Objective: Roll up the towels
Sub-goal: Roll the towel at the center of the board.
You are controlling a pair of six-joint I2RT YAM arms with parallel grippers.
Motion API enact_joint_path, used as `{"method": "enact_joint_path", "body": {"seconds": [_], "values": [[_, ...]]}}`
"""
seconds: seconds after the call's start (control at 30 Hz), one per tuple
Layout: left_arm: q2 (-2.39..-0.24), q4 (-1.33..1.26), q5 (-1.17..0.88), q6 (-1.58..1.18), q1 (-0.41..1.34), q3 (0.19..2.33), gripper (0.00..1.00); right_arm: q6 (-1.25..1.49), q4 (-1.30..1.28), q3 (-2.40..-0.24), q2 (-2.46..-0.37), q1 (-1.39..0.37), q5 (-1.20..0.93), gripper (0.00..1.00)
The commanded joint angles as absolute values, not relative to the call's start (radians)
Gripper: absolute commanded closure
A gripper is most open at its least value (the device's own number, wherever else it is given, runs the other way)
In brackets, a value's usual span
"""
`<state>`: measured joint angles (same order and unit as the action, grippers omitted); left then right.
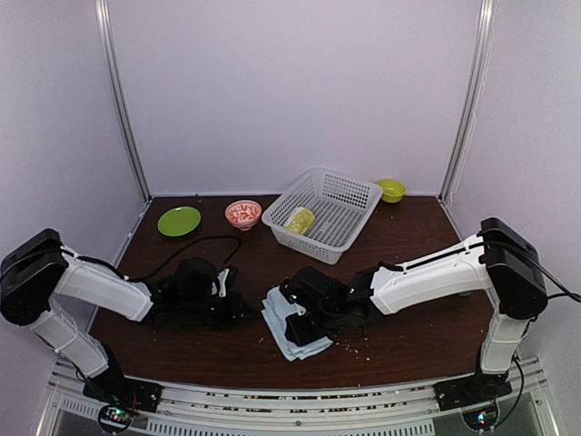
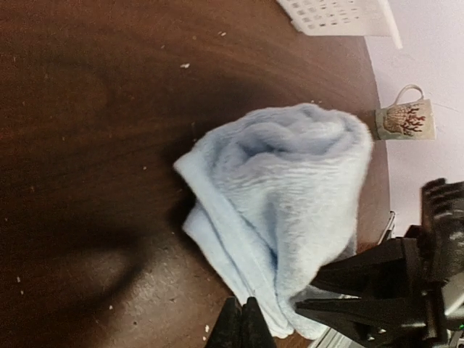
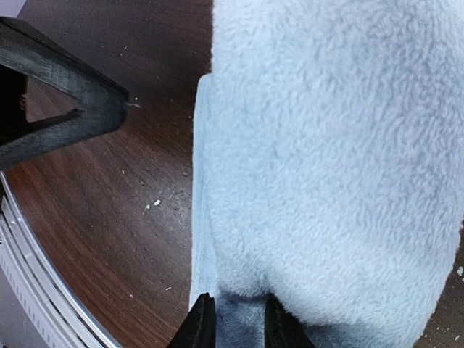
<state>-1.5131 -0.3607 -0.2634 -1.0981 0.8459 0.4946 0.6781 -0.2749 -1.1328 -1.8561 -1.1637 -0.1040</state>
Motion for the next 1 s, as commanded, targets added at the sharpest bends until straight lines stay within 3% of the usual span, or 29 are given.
{"method": "enact_joint_path", "body": {"seconds": [0.0, 0.53, 0.77, 0.97], "values": [[-1.379, -0.220, -0.198, -1.031, 0.850, 0.538, 1.00, 0.691, -0.292, -1.124, -1.887, -1.168, -0.100, 0.76], [-1.592, -0.220, -0.269, -0.959, 0.849, 0.833, 1.00, 0.707, -0.261, -1.113, -1.914, -1.172, -0.118, 0.73], [-1.711, -0.308, -0.325, -0.988, 0.838, 0.839, 1.00, 0.700, -0.243, -1.110, -1.907, -1.171, -0.137, 0.72], [-1.814, -0.409, -0.398, -1.035, 0.803, 0.823, 1.00, 0.669, -0.222, -1.097, -1.862, -1.173, -0.161, 0.61]]}}
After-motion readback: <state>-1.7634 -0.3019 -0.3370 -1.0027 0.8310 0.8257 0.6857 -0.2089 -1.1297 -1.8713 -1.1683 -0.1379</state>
